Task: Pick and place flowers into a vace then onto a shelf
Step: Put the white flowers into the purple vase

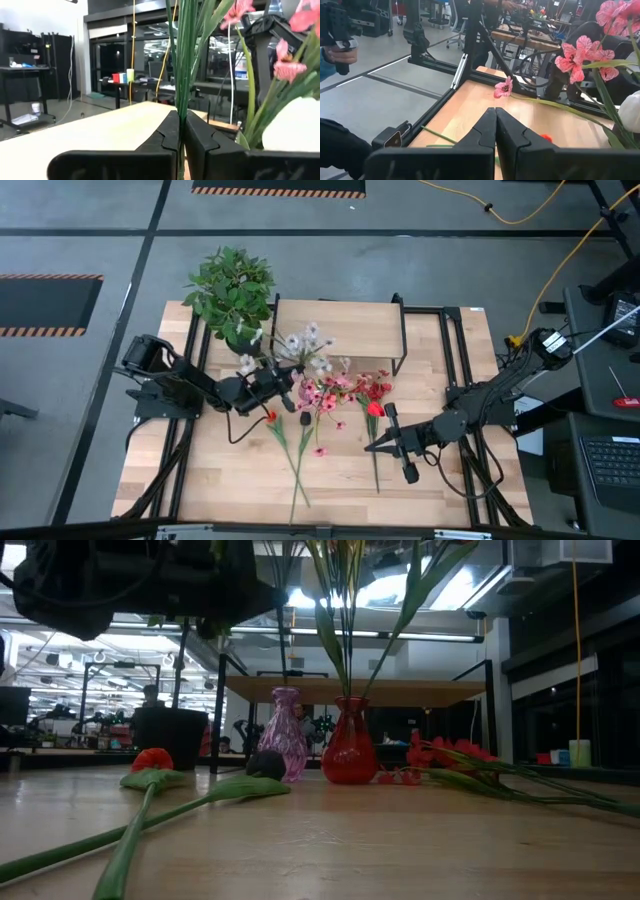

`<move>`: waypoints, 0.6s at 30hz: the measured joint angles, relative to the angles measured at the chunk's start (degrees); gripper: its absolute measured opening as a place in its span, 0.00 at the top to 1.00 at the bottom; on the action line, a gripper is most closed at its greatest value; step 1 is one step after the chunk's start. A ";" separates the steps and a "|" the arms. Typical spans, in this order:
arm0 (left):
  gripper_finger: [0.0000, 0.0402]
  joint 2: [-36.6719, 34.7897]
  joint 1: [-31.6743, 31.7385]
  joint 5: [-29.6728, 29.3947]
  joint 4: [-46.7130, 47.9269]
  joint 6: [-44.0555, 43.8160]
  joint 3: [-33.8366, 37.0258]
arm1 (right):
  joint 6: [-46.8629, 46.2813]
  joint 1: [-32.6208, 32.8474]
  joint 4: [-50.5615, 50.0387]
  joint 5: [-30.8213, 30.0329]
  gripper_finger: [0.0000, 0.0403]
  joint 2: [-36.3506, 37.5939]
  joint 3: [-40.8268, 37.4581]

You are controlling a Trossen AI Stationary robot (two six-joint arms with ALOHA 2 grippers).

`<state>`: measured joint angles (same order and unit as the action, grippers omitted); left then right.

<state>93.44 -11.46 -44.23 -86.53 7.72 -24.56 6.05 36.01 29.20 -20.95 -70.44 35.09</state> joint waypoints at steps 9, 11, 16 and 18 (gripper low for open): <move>0.98 2.51 0.00 0.18 -0.10 -3.49 0.00 | -0.02 0.00 0.04 0.00 0.98 -0.02 0.00; 0.98 2.94 0.00 0.19 -0.13 -3.59 0.00 | -0.03 0.00 0.06 0.00 0.98 -0.02 0.00; 0.95 4.20 0.00 0.16 0.00 -4.56 0.00 | -0.03 0.00 -0.05 0.00 0.98 -0.02 0.00; 0.92 4.44 0.00 -0.27 0.46 -4.58 0.00 | -0.03 0.02 -0.23 0.00 0.98 -0.02 0.00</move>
<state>97.89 -11.46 -44.50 -86.07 3.15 -24.56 6.02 36.03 28.96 -20.95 -70.46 35.09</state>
